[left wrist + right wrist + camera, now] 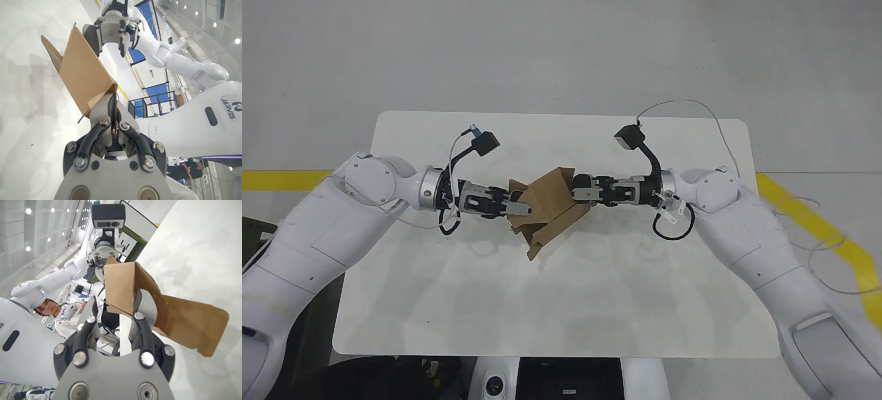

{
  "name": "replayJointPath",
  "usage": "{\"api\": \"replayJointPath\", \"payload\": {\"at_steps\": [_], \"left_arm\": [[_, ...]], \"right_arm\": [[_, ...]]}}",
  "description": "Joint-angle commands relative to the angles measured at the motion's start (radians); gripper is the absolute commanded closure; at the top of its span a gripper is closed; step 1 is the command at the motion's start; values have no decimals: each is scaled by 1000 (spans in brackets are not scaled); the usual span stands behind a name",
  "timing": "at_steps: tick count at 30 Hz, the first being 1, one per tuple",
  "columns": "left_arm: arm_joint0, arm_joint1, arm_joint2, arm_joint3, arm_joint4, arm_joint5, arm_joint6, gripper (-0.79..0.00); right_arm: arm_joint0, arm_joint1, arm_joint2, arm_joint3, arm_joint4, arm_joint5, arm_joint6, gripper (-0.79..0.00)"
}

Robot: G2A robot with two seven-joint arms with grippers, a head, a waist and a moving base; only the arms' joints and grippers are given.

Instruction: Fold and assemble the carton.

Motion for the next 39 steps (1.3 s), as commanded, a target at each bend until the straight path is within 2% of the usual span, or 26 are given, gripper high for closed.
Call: {"api": "replayJointPath", "payload": {"at_steps": [1, 15, 18, 23, 27, 32, 39], "left_arm": [[-6, 4, 13, -4, -3, -3, 3, 0], [-48, 20, 98, -8, -12, -38, 38, 0], [-57, 24, 118, -7, -8, -46, 46, 0], [-73, 30, 153, -3, -5, -60, 61, 0], [-87, 34, 181, -4, -5, -70, 70, 0], [-106, 40, 216, -9, -9, -83, 83, 0], [-135, 47, 263, -12, -12, -103, 103, 0]], "right_arm": [[9, 0, -15, 6, 6, -6, -5, -360], [59, -3, -135, 22, 68, -18, -18, -336], [70, -1, -152, 18, 95, -11, -11, -311], [84, 10, -168, 17, 129, 1, 1, -219], [93, 21, -184, 4, 150, 27, 27, -206], [106, 29, -208, -15, 156, 36, 37, -148], [123, 29, -253, -25, 166, 39, 39, -126]]}}
